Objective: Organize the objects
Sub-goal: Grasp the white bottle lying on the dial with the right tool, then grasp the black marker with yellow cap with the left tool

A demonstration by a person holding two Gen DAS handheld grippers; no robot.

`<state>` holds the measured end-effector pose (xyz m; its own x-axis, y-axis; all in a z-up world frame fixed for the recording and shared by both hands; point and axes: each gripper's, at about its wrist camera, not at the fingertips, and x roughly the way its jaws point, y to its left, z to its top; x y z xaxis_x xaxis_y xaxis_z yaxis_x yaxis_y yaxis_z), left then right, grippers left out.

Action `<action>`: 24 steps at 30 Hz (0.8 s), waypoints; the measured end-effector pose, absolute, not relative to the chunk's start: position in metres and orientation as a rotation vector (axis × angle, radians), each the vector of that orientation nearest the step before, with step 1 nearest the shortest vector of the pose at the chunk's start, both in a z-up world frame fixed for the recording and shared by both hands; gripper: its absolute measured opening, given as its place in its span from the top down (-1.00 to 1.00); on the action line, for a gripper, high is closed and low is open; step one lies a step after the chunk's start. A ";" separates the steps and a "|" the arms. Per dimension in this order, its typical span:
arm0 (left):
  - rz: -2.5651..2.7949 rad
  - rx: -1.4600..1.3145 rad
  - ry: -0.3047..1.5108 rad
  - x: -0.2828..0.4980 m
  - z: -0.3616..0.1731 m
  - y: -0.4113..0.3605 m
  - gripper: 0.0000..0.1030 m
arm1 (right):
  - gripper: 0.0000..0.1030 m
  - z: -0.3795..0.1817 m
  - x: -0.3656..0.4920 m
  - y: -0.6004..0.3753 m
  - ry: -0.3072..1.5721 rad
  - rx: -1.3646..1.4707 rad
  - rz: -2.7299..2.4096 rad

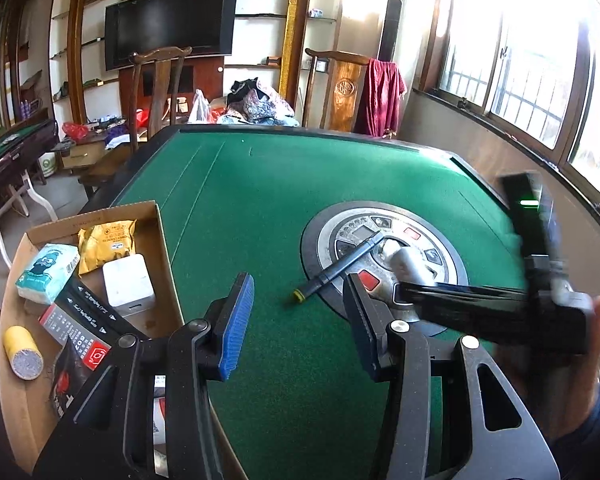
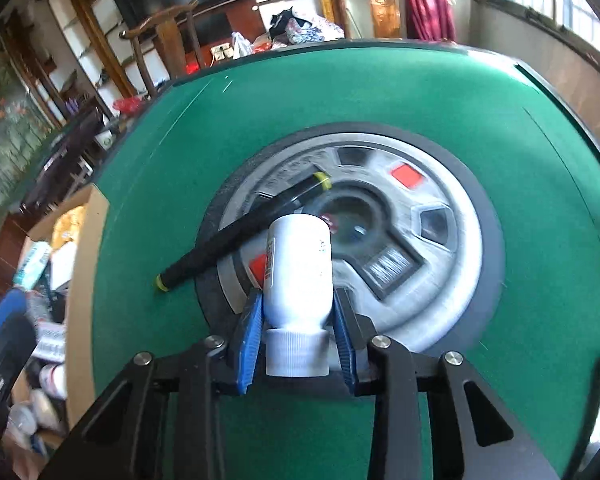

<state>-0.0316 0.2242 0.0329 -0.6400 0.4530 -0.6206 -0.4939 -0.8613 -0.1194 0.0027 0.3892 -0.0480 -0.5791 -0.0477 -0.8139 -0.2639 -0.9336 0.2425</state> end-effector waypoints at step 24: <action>2.042 -1.141 0.827 -0.096 -0.002 0.370 0.10 | 0.35 -0.016 0.065 0.456 0.965 -1.146 2.751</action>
<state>-0.0962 0.3696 -0.0023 -0.4110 0.2310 -0.8819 -0.7795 -0.5906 0.2087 0.0648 0.4560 -0.0155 -0.7323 -0.2170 -0.6455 -0.2336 -0.8103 0.5375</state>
